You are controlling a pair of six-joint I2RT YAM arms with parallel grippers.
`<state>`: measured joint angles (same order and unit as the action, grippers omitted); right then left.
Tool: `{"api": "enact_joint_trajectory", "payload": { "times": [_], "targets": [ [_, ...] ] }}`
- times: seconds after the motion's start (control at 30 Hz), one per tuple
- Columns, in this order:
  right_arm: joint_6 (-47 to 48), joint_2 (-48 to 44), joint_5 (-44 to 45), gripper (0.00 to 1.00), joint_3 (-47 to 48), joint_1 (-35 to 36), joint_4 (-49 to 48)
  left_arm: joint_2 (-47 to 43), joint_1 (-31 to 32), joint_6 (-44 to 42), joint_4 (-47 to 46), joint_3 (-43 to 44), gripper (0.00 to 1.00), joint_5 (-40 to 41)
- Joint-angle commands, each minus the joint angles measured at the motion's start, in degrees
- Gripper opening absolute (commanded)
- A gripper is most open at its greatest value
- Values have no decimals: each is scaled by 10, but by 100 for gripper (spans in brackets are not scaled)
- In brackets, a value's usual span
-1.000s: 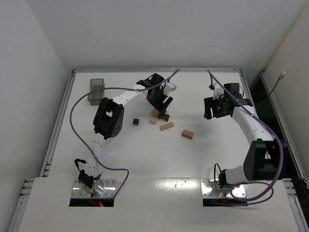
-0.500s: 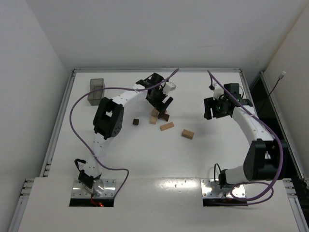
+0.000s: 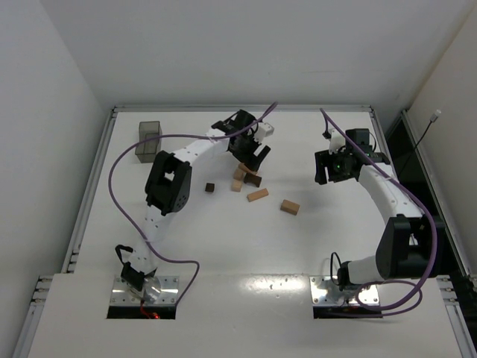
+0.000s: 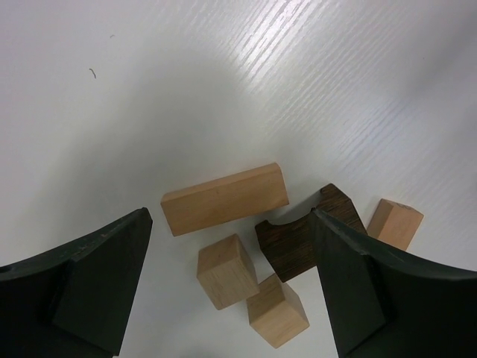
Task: Build the wood block tower
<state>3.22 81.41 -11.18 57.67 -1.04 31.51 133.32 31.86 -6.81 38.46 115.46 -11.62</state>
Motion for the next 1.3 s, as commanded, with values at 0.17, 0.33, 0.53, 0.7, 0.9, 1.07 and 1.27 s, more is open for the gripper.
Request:
{"api": "enact_joint_trajectory", "payload": {
  "times": [0.17, 0.33, 0.53, 0.7, 0.9, 1.07, 1.27],
  "targets": [
    [3, -12, -16, 61, -2, -4, -24, -12, 17, 49, -8, 28, 85, 7],
    [3, -7, -16, 61, -2, -4, -24, -6, 29, 88, -22, 14, 90, 67],
    [3, -7, -16, 61, -2, -4, -24, -6, 45, 132, -49, -11, 93, 121],
    [8, -7, -16, 61, -2, -4, -24, 5, 45, 166, -49, -17, 94, 135],
    [8, -2, -16, 61, -2, -4, -24, 5, 45, 191, -60, -34, 98, 166],
    [8, -2, -16, 61, -2, -4, -24, 5, 45, 196, -60, -45, 99, 166],
    [8, 3, -16, 61, -2, -4, -24, 15, 45, 196, -60, -45, 99, 166]
  ]
}}
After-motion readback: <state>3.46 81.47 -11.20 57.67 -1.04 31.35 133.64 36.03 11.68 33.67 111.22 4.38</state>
